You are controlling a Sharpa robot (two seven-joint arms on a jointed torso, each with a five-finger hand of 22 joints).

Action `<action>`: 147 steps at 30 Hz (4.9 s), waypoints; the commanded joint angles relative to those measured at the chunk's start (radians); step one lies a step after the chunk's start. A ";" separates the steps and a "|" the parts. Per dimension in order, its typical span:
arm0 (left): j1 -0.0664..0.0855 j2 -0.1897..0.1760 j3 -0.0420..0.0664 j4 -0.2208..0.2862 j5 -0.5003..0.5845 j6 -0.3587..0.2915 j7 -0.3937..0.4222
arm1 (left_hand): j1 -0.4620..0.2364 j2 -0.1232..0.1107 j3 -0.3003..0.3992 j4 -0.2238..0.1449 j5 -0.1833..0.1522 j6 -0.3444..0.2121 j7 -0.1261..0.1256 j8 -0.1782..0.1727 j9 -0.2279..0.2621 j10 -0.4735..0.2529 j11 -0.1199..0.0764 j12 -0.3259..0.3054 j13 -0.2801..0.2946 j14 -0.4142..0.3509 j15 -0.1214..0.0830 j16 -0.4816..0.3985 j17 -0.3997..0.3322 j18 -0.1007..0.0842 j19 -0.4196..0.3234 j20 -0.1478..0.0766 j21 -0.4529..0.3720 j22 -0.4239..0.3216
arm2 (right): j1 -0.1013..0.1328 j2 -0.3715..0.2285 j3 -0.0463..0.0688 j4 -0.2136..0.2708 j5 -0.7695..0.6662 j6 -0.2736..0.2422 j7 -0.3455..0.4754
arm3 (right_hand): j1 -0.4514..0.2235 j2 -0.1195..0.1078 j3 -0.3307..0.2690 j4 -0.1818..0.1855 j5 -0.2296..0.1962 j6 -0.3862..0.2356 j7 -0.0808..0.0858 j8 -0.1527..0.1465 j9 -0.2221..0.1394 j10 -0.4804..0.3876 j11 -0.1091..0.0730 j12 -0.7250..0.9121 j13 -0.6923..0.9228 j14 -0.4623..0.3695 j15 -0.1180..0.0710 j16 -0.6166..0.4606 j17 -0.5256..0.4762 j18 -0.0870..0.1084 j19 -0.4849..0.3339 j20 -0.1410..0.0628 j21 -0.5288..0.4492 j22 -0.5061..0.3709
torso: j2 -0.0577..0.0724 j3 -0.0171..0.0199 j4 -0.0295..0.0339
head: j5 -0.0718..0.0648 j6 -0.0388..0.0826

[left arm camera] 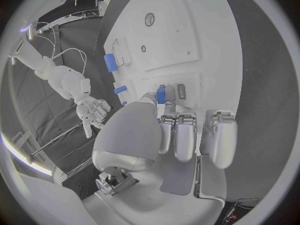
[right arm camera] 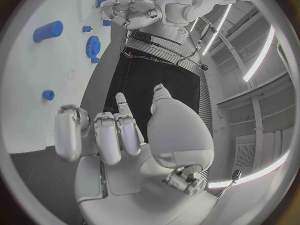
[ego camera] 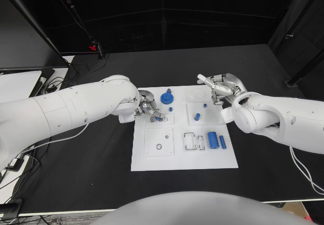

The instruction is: Assemble the parts on the task board

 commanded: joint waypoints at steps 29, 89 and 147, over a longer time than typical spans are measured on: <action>-0.006 0.013 -0.001 -0.010 -0.004 0.050 -0.039 | 0.064 0.069 0.064 -0.038 -0.014 0.011 -0.010 -0.013 0.016 0.109 0.002 -0.005 0.260 0.104 -0.001 0.001 0.263 -0.006 0.106 0.014 0.003 0.263 | -0.001 0.002 0.000 0.014 0.060 0.008 0.001 | -0.005 0.016 -0.004 -0.002 0.007 -0.003 0.004 0.002 -0.001 0.108 0.007 0.003 0.263 0.102 0.007 0.002 0.263 0.009 -0.002 0.006 -0.003 0.200 | 0.000 0.0003 0.0006 | -0.004 0.004; 0.083 -0.094 0.000 -0.037 -0.017 0.041 0.118 | -0.333 0.064 -0.252 -0.039 -0.446 -0.050 -0.002 0.052 0.162 0.109 0.010 -0.005 0.260 0.104 0.016 0.001 0.263 -0.006 0.106 0.005 0.003 0.263 | -0.002 0.004 0.000 0.001 0.070 0.019 -0.031 | -0.014 0.022 -0.009 -0.002 0.007 -0.001 0.004 0.003 -0.001 0.108 0.007 0.003 0.263 0.102 0.007 0.002 0.263 0.010 -0.003 0.006 -0.005 0.200 | 0.001 -0.0002 -0.0014 | 0.008 0.021; 0.025 0.094 0.000 -0.358 -0.030 0.161 0.132 | -0.256 0.170 -0.351 -0.043 -0.462 0.127 -0.025 -0.139 0.051 0.109 -0.011 -0.005 0.260 0.104 -0.001 0.001 0.263 -0.006 0.106 -0.005 0.003 0.263 | -0.002 0.011 0.000 0.001 0.067 0.023 -0.048 | -0.019 0.023 -0.012 -0.002 0.008 -0.001 0.004 0.004 -0.001 0.108 0.007 0.003 0.263 0.102 0.007 0.002 0.263 0.011 -0.005 0.007 -0.007 0.199 | 0.000 0.0003 -0.0004 | 0.007 0.013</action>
